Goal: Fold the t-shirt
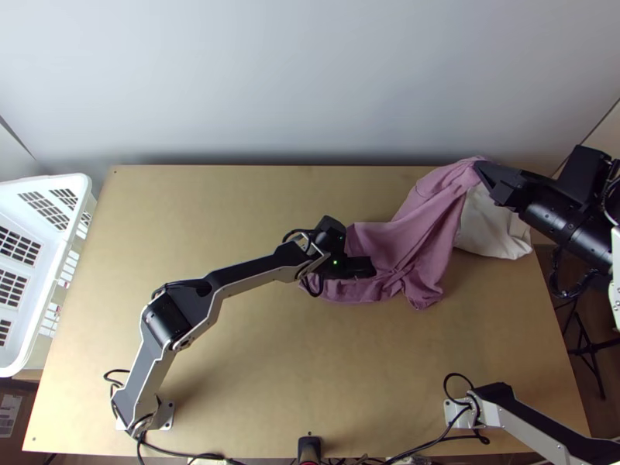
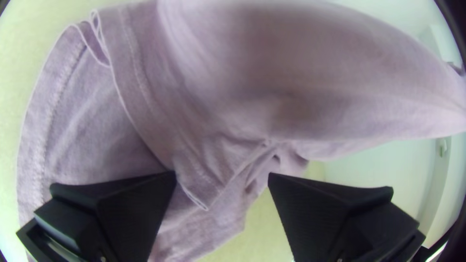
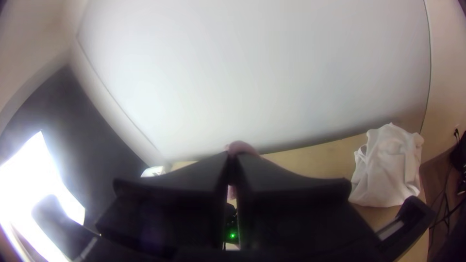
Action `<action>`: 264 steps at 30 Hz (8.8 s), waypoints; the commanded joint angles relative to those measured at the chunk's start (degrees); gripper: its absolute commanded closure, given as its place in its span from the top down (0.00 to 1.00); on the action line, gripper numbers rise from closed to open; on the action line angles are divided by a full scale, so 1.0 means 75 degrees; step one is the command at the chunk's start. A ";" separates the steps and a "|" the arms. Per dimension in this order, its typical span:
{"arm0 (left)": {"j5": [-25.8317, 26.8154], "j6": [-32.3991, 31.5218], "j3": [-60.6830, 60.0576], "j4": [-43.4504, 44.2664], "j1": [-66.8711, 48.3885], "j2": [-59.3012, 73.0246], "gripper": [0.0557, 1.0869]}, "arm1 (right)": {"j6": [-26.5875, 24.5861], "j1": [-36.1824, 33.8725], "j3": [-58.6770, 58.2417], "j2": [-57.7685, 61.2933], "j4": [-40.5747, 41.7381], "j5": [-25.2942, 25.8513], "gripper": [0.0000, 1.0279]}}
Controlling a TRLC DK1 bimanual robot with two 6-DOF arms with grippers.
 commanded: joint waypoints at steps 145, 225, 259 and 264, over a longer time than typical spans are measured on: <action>0.0423 0.0030 0.0583 -0.3102 0.5004 -0.9168 0.04 | 0.0630 -0.0686 0.3981 -0.0194 0.0818 0.0272 0.03; 0.0376 0.2726 -0.3624 0.3402 0.6879 -0.3051 0.04 | -0.0847 -0.0300 -0.3343 0.5162 0.8411 0.0366 0.03; 0.0305 0.5046 -0.2757 0.0086 0.6844 -0.2137 0.04 | -0.1526 -0.0007 -0.1843 0.6380 0.6701 0.0647 0.96; 0.0352 0.5222 -0.2933 0.0004 0.7032 -0.2137 0.04 | -0.1772 0.0040 -0.1855 0.6486 0.6771 0.0647 0.96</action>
